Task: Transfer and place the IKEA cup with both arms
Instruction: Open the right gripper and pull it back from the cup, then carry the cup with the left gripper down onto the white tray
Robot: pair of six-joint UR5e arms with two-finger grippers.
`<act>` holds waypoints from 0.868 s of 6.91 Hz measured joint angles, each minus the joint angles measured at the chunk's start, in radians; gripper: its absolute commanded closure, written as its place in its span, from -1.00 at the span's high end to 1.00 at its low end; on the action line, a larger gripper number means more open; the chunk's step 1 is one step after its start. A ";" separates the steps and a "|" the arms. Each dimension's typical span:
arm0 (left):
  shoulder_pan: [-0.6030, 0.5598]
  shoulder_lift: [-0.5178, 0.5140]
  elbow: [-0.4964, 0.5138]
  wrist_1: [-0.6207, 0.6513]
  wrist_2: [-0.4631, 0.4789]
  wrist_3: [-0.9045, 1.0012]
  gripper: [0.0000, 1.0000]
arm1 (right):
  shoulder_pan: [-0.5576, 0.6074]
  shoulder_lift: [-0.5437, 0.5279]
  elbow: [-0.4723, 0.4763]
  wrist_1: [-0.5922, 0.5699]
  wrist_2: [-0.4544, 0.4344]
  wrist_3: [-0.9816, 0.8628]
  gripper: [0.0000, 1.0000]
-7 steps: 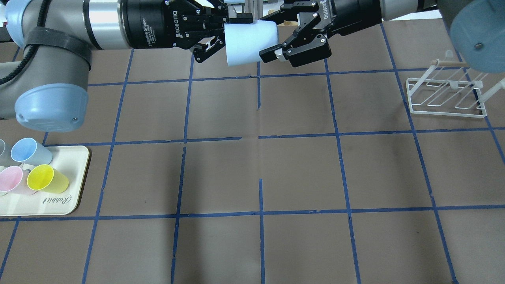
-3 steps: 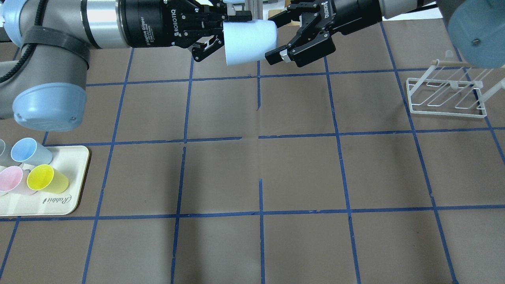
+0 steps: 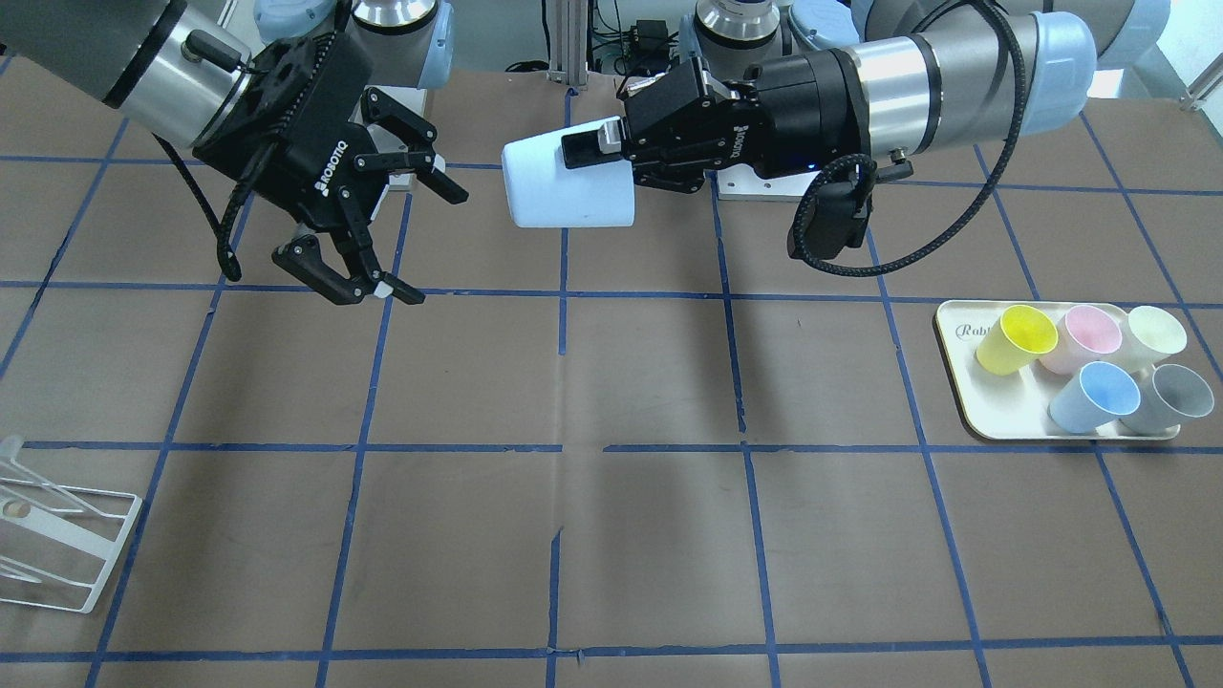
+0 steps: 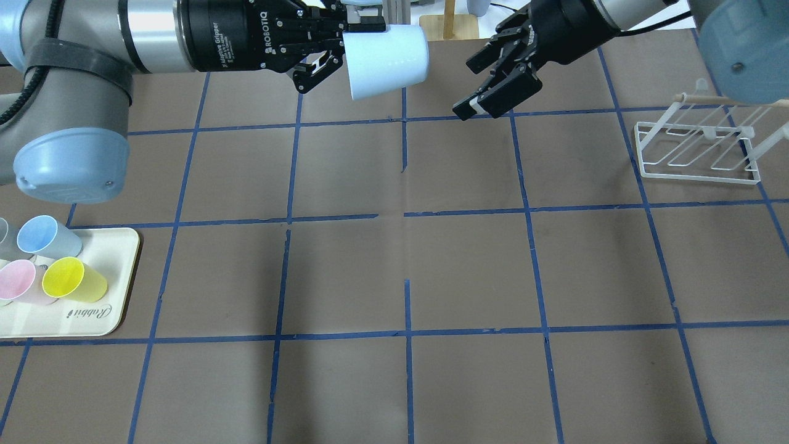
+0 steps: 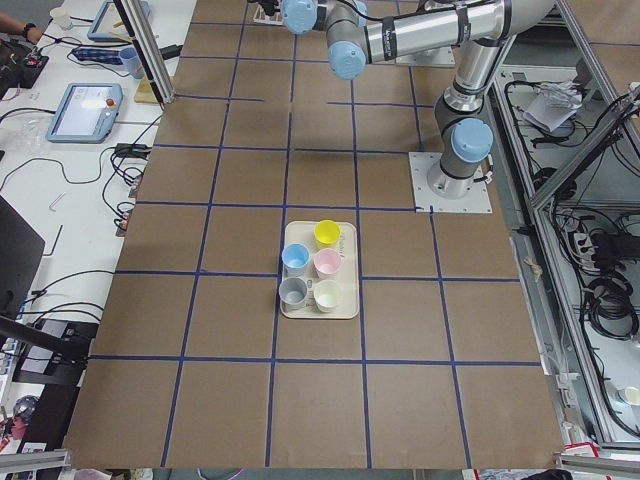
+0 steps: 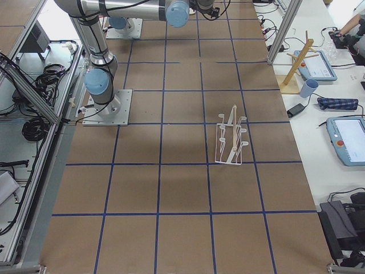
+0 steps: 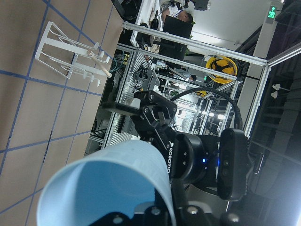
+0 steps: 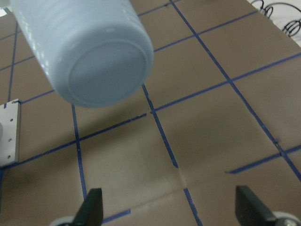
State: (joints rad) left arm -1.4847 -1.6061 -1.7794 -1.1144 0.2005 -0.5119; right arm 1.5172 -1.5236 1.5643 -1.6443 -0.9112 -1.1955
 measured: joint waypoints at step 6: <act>0.101 -0.006 0.030 -0.025 0.638 0.068 -1.00 | 0.001 -0.021 0.000 0.007 -0.595 0.732 1.00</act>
State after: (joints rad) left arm -1.3837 -1.6120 -1.7490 -1.1399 0.8387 -0.4441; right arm 1.5184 -1.5449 1.5641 -1.6377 -1.5058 -0.4639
